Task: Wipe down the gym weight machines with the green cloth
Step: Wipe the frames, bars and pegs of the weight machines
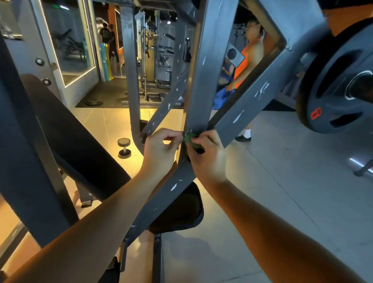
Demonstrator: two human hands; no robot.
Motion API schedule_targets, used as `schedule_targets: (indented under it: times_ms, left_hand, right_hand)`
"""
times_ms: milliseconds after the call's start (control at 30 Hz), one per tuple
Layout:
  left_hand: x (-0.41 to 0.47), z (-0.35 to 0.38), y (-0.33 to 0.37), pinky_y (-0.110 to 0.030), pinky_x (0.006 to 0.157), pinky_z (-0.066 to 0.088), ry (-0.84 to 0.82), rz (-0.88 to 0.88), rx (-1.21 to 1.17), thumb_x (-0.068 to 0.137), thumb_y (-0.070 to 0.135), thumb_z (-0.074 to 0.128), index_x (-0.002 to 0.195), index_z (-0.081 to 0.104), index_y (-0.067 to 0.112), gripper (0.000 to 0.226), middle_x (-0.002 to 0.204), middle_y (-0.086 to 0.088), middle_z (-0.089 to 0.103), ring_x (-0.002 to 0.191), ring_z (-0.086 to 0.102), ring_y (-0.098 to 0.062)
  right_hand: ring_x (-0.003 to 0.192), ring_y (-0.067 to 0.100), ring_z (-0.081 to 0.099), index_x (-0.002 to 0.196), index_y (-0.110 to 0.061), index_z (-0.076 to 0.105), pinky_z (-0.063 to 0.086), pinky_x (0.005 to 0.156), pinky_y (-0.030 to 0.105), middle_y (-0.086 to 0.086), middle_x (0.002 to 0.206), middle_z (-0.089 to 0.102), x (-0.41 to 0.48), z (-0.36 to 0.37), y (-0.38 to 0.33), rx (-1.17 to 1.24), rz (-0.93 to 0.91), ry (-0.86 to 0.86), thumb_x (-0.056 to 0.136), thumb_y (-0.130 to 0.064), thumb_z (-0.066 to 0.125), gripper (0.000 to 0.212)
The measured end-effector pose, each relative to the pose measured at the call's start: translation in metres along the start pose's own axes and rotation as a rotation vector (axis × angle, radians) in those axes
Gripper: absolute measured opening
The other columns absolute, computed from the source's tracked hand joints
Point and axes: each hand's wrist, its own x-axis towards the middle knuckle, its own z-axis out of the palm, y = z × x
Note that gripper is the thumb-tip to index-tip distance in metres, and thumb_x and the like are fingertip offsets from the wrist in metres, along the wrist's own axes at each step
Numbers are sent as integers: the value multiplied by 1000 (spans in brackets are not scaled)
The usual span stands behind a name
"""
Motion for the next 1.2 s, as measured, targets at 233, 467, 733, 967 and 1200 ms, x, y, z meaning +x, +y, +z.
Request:
schedule_targets:
  times_ms: [233,467,733,967,1200]
  left_hand:
    - [-4,4,-20,-31,84,60,-54,-133,-38,96,20,70,101,74,21,7,94,15,70,85,69,-5]
    - [-6,3,-27,-33,82,60,-107,-183,-65,95,16,71,106,75,23,15,100,15,69,94,67,-5]
    - [-4,5,-31,-22,75,59,-108,-220,-76,96,17,70,99,74,24,8,98,14,70,89,70,-5]
    - [-25,-19,-31,-16,92,53,-154,-112,45,101,21,62,117,70,28,20,106,18,68,100,64,4]
    - [-60,-32,-9,-25,101,50,-471,-117,-59,99,12,58,132,64,27,37,116,18,67,114,61,0]
  right_hand:
    - [77,13,61,85,-2,76,53,68,22,4,92,61,65,-8,-13,-14,-41,135,88,-16,79,15]
    - [77,13,62,90,-7,76,60,64,31,2,94,63,-20,9,7,-97,-27,-138,89,-19,79,13]
    - [85,14,63,94,-3,77,54,74,19,5,98,63,37,5,-4,-74,-67,63,90,-17,78,14]
    - [83,8,65,99,-15,77,59,74,20,-6,99,64,-48,-3,9,-98,142,-339,90,-26,78,15]
    - [97,16,72,109,-22,75,61,89,35,-5,100,75,-46,-50,-15,451,681,-410,95,-20,71,14]
